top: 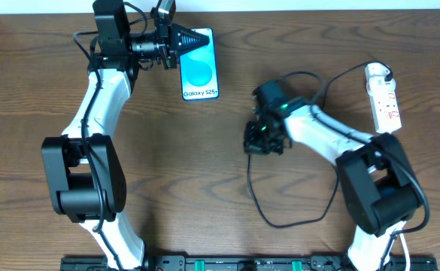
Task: Plug charger to phone and switch on socket
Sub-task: 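Close the right gripper on the cable's connector, then lift the connector with the right gripper toward the phone's bottom edge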
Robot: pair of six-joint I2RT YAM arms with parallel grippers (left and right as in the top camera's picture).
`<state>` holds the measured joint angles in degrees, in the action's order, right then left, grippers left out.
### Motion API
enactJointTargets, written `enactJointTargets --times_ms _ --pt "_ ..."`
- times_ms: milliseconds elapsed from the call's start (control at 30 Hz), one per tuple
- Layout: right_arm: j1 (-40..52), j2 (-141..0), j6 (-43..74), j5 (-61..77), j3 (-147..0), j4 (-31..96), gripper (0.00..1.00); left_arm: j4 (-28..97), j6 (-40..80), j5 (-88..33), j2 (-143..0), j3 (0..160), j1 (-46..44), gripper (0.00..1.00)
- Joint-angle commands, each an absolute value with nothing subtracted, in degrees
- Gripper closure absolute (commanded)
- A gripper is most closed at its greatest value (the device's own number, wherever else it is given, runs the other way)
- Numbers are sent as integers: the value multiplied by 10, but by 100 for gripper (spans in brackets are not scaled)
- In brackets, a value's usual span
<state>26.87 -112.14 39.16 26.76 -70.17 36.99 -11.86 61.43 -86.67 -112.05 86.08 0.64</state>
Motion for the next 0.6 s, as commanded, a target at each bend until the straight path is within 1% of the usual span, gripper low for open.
enactJointTargets --times_ms 0,100,267,467,567 --pt "234 -1131 348 386 -705 354 99 -121 611 -845 -1105 871 8 93" --pt "213 -1131 301 450 -705 324 99 -121 611 -807 -1105 871 5 93" --pt "190 -1131 260 528 -705 264 99 -121 611 -770 -1105 871 -3 93" --pt "186 -1131 256 584 -705 201 99 -121 611 -717 -1105 871 -11 93" --pt "186 -1131 251 633 -705 173 99 -122 611 -691 -1105 871 -11 93"
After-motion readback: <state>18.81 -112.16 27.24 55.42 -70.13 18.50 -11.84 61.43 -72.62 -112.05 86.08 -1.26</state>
